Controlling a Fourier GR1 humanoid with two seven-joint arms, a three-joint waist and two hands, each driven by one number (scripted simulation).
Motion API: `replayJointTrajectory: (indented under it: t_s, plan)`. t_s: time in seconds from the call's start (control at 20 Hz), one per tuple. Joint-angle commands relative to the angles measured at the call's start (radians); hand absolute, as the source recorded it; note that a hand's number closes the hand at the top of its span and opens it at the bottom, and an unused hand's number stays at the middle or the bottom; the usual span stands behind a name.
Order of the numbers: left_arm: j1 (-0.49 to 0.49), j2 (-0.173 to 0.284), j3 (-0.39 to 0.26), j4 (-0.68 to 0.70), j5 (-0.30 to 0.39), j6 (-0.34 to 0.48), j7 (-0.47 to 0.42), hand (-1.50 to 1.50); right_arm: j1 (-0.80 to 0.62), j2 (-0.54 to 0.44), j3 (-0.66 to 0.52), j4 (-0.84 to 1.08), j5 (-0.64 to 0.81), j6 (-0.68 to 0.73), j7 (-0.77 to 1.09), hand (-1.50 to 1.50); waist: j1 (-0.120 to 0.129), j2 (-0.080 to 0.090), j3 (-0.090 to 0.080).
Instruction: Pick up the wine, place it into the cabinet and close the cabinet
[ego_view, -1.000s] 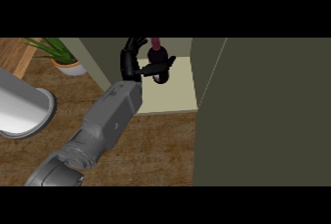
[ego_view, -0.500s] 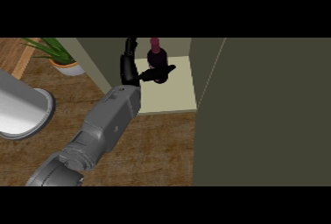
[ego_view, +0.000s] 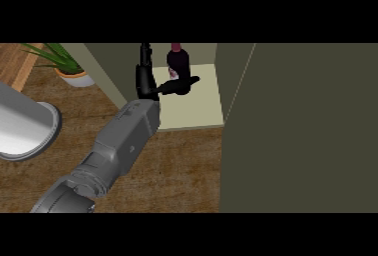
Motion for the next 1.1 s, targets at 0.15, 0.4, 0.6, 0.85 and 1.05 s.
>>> replayJointTrajectory:
  t_s: [0.15,0.4,0.6,0.85,1.05]
  plan:
    - [0.059,0.023,0.006,0.011,-0.013,-0.067,-0.059,-1.50,0.072,0.020,0.055,-0.083,0.013,0.010,-0.010,-1.50,0.004,0.005,-0.005]
    - [0.060,0.028,0.001,0.012,-0.024,-0.123,-0.063,-1.50,0.055,0.011,0.026,-0.084,-0.007,-0.008,0.007,-1.50,0.008,0.004,-0.005]
    - [0.047,0.000,0.013,0.010,-0.008,-0.136,-0.053,-1.50,0.088,-0.007,0.021,-0.085,-0.035,0.025,-0.002,-1.50,0.003,0.002,-0.005]
    - [0.048,0.000,0.002,0.002,-0.002,-0.162,-0.036,-1.50,0.041,0.005,0.027,-0.072,-0.012,-0.018,0.029,-1.50,0.019,-0.004,-0.005]
    - [0.100,0.000,-0.014,-0.012,0.023,-0.224,-0.082,-1.50,0.029,-0.005,0.030,-0.046,-0.016,0.004,0.012,-1.50,0.018,-0.005,-0.005]
